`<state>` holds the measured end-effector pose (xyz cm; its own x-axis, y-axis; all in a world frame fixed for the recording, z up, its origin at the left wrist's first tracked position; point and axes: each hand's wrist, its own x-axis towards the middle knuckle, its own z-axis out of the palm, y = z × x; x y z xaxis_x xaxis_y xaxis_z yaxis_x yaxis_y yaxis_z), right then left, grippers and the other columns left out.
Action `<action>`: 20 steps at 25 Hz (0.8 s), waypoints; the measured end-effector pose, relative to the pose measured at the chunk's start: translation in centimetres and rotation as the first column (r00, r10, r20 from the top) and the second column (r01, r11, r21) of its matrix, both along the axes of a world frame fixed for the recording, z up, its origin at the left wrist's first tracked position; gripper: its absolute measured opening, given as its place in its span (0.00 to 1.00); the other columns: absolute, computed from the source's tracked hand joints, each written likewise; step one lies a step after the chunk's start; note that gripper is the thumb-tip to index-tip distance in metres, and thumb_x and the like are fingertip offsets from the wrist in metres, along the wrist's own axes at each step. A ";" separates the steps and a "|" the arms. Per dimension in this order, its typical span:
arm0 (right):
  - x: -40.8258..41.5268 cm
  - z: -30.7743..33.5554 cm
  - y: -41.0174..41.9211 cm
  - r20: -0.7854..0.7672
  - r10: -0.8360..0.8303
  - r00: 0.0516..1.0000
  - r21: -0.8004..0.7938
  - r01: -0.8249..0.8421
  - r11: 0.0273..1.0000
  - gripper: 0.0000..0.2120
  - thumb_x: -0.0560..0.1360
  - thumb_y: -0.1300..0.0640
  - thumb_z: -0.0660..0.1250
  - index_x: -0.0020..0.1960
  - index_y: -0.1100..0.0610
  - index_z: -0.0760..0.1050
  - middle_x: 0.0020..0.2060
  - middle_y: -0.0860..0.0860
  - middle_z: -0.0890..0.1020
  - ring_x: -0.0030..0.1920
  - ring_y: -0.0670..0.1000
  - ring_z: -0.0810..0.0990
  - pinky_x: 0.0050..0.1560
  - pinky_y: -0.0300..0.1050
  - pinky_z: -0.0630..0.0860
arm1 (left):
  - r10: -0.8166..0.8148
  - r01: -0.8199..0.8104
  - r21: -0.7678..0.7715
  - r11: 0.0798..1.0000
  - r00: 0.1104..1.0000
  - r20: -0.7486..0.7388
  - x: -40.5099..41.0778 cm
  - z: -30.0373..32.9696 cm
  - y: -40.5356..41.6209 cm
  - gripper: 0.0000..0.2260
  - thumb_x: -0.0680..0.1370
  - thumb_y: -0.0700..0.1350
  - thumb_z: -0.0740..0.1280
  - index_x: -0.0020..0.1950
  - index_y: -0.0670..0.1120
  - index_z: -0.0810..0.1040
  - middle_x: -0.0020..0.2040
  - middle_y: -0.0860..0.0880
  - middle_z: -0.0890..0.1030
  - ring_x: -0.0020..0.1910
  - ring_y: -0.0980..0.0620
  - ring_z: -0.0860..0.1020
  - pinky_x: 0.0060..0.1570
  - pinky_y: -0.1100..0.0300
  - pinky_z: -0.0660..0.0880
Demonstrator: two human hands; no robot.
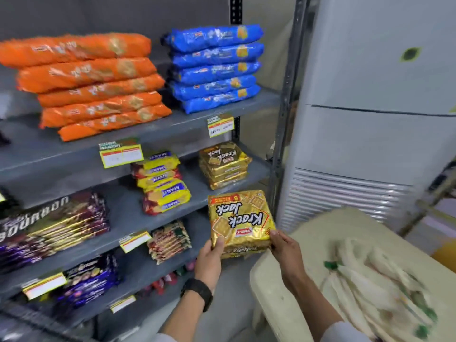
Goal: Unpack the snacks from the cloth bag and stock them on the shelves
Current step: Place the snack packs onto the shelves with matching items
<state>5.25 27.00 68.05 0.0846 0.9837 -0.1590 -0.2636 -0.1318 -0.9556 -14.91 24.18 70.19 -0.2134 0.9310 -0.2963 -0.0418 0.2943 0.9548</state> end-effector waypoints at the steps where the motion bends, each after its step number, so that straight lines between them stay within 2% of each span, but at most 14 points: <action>1: -0.4 -0.3 1.5 0.027 0.005 1.000 -0.011 -0.005 1.000 0.10 0.82 0.54 0.68 0.54 0.56 0.87 0.49 0.51 0.89 0.47 0.48 0.86 0.45 0.35 0.80 | 0.003 -0.003 -0.012 1.000 1.000 -0.006 -0.5 -0.2 1.4 0.08 0.82 0.55 0.64 0.54 0.55 0.81 0.54 0.58 0.85 0.55 0.58 0.81 0.58 0.57 0.74; 2: -0.7 -0.4 2.8 0.050 0.005 0.999 -0.019 -0.004 1.000 0.11 0.81 0.52 0.68 0.53 0.56 0.87 0.47 0.50 0.89 0.45 0.47 0.85 0.43 0.35 0.79 | 0.011 -0.011 -0.015 1.000 1.000 -0.010 -0.8 -0.1 2.8 0.08 0.83 0.55 0.64 0.55 0.55 0.81 0.55 0.58 0.85 0.56 0.58 0.81 0.57 0.57 0.74; 6: -0.7 1.9 9.6 0.081 0.044 0.996 -0.024 -0.042 0.999 0.14 0.78 0.42 0.68 0.52 0.50 0.87 0.43 0.46 0.88 0.41 0.44 0.86 0.42 0.36 0.77 | 0.019 -0.019 0.029 0.999 1.000 0.010 -1.0 2.2 9.5 0.11 0.83 0.53 0.63 0.60 0.52 0.82 0.51 0.61 0.87 0.50 0.66 0.83 0.44 0.73 0.75; 9: -0.8 4.6 15.0 0.077 0.057 0.995 -0.019 -0.056 0.998 0.14 0.80 0.45 0.67 0.55 0.52 0.87 0.51 0.50 0.89 0.53 0.48 0.87 0.56 0.43 0.78 | 0.055 -0.057 0.044 0.997 0.998 0.038 -1.0 4.3 14.5 0.08 0.83 0.54 0.63 0.55 0.54 0.81 0.40 0.69 0.85 0.39 0.73 0.81 0.32 0.79 0.72; 12: -1.0 6.3 20.5 0.100 0.093 0.991 -0.030 -0.090 0.995 0.13 0.82 0.47 0.66 0.57 0.53 0.86 0.52 0.51 0.89 0.55 0.50 0.87 0.57 0.47 0.80 | 0.068 -0.070 0.025 0.997 0.994 0.085 -1.1 5.7 18.8 0.10 0.83 0.52 0.63 0.60 0.52 0.80 0.40 0.64 0.86 0.37 0.71 0.82 0.28 0.78 0.72; 14: -1.2 7.0 23.8 0.108 0.125 0.986 -0.054 -0.120 0.991 0.13 0.82 0.48 0.66 0.55 0.53 0.86 0.52 0.52 0.89 0.53 0.51 0.88 0.51 0.44 0.82 | 0.091 -0.092 0.006 0.996 0.991 0.102 -1.3 6.3 21.2 0.12 0.84 0.52 0.63 0.62 0.49 0.80 0.43 0.59 0.87 0.37 0.67 0.84 0.28 0.75 0.74; 15: -1.3 7.3 25.2 0.113 0.142 0.983 -0.060 -0.136 0.989 0.13 0.82 0.48 0.66 0.54 0.53 0.87 0.51 0.52 0.89 0.52 0.51 0.88 0.47 0.41 0.83 | 0.095 -0.096 -0.002 0.995 0.990 0.104 -1.4 6.7 22.3 0.13 0.83 0.53 0.63 0.63 0.49 0.80 0.46 0.57 0.87 0.39 0.64 0.84 0.30 0.73 0.76; 17: -1.6 7.8 28.3 0.119 0.169 0.978 -0.067 -0.162 0.985 0.12 0.82 0.48 0.66 0.52 0.51 0.87 0.50 0.52 0.89 0.51 0.51 0.88 0.42 0.36 0.82 | 0.100 -0.098 -0.024 0.995 0.990 0.103 -1.3 7.3 24.5 0.16 0.83 0.56 0.62 0.65 0.49 0.80 0.55 0.52 0.86 0.49 0.58 0.84 0.45 0.65 0.78; 18: -1.8 8.0 29.8 0.128 0.183 0.975 -0.062 -0.177 0.982 0.11 0.81 0.47 0.67 0.51 0.49 0.88 0.50 0.52 0.89 0.52 0.51 0.88 0.43 0.36 0.82 | 0.109 -0.106 -0.031 0.994 0.988 0.109 -1.3 7.4 25.6 0.17 0.83 0.57 0.62 0.66 0.49 0.79 0.59 0.50 0.85 0.55 0.54 0.83 0.54 0.59 0.76; 20: -2.0 8.1 32.5 0.159 0.204 0.966 -0.047 -0.199 0.979 0.11 0.80 0.46 0.68 0.51 0.48 0.88 0.50 0.51 0.89 0.54 0.52 0.88 0.52 0.44 0.83 | 0.133 -0.128 -0.048 0.991 0.985 0.111 -1.3 7.3 27.8 0.19 0.83 0.58 0.62 0.67 0.49 0.78 0.63 0.47 0.83 0.62 0.47 0.80 0.68 0.47 0.73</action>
<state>3.22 59.47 76.17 -0.0873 0.9779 -0.1900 -0.0704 -0.1963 -0.9780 -16.19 51.94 77.48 -0.2949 0.8842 -0.3621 -0.1897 0.3173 0.9292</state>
